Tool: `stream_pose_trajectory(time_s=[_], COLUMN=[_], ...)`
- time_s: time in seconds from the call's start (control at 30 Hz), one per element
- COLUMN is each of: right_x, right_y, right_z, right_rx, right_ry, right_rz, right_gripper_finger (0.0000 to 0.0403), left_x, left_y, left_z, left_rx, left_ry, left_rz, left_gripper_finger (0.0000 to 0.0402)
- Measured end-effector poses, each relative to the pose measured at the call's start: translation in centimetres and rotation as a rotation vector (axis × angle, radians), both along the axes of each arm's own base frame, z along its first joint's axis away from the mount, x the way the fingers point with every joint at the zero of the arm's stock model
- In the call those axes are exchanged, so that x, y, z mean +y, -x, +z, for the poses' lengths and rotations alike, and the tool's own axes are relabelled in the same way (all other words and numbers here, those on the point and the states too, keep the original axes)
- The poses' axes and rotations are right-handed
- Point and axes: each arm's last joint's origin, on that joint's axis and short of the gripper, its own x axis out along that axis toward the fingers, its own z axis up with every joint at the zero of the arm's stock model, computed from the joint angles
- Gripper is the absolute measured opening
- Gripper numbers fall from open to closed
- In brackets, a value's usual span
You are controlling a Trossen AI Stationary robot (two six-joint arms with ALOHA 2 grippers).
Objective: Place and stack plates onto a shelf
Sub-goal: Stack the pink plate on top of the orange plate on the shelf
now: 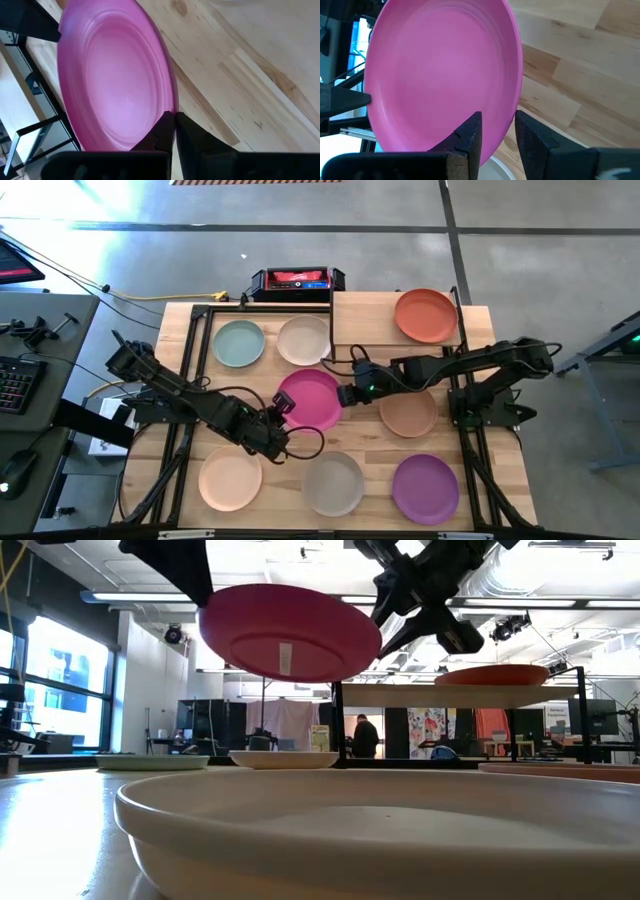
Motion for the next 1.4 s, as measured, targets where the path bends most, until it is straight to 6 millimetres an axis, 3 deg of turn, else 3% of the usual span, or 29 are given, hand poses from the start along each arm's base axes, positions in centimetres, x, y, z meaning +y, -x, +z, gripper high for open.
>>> stream_pose_trajectory(time_s=[0.3,0.8,1.13,1.4], right_x=[-0.05,-0.15,-0.13,-0.12], right_y=[0.12,0.27,0.31,0.32], right_z=[-0.10,-0.21,-0.24,-0.25], right_rx=[0.016,0.035,0.040,0.042], right_ry=[0.009,0.045,0.058,0.056], right_rz=[-0.007,-0.014,0.018,0.020], right_gripper_finger=[0.0090,0.0004,0.0001,0.0001], left_x=[0.00,-0.22,-0.15,0.48], left_y=[0.00,-0.46,-0.64,-0.85], left_z=[0.00,0.21,0.25,0.17], left_rx=[0.000,-0.066,-0.080,-0.097], left_ry=[0.000,0.032,0.043,0.132], left_rz=[0.000,0.025,0.033,0.156], left_gripper_finger=[0.0000,0.0000,0.0003,0.0022])
